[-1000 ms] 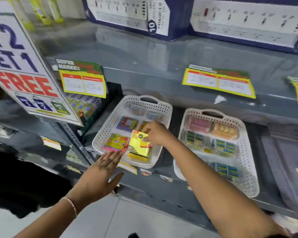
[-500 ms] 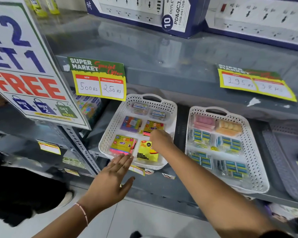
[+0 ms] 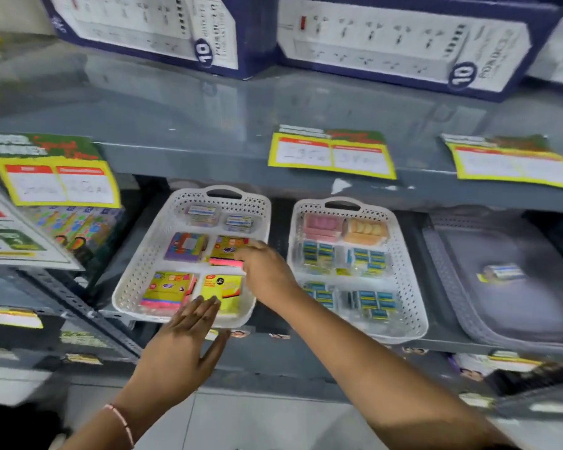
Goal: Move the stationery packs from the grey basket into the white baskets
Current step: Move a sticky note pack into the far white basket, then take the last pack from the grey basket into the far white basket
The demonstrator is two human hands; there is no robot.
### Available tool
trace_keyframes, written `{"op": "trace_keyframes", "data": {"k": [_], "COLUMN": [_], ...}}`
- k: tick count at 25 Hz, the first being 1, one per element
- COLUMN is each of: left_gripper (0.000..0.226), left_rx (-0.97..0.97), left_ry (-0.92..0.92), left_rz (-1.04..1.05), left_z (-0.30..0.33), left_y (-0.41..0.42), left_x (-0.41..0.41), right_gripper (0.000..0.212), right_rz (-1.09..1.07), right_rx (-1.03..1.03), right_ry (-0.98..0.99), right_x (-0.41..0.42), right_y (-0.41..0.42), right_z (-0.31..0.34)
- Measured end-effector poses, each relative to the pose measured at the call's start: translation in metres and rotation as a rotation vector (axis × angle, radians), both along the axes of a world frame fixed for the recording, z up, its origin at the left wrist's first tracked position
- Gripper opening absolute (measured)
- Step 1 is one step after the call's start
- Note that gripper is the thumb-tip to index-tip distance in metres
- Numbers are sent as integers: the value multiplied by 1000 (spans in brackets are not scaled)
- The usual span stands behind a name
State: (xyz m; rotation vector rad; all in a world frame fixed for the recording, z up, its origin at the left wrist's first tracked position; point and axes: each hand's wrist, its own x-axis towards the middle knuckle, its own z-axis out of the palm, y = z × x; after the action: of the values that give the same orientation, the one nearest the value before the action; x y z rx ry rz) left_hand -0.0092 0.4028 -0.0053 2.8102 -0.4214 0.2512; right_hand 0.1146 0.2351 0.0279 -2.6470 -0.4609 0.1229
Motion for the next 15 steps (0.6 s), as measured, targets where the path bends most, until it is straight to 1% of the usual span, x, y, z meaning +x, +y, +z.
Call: {"op": "trace_keyframes", "data": {"k": [2,4,7,9,10,12,13,15], "left_gripper": [63,60,60,59,58,56,55,57], "left_rx": [-42,-66,-43,-23,-11,26,50,91], "left_ry": [-16,-27,-22,-27,-26,-42,-59,-79], "left_rz": [-107,-212,-325,-383,-404,-439,-448,-443], "left_z": [0,1,-4,-10,-12,-14,-15,-15], "left_y": [-41,-84,-139,-173,-190,-221,-236,-262], "left_x": [2,7,13,13,12,10,10,10], "right_gripper": [33,30,32,33,34,36,39,49], "right_rz": [-98,-221,-485,-671,-749,-839,-848,-824], "right_rx": [146,210,225,179,145,83,18,-178], "right_ry": [-89,-142,-208,-227,-187,-26,43,115], "right_x": [-3,-3,-3,-1,1,7,10,15], "right_y": [-51,-116,-227,-301,-339,-405,-433,-475], "right_z": [6,10,16,14,7,-10,-18,-32]}}
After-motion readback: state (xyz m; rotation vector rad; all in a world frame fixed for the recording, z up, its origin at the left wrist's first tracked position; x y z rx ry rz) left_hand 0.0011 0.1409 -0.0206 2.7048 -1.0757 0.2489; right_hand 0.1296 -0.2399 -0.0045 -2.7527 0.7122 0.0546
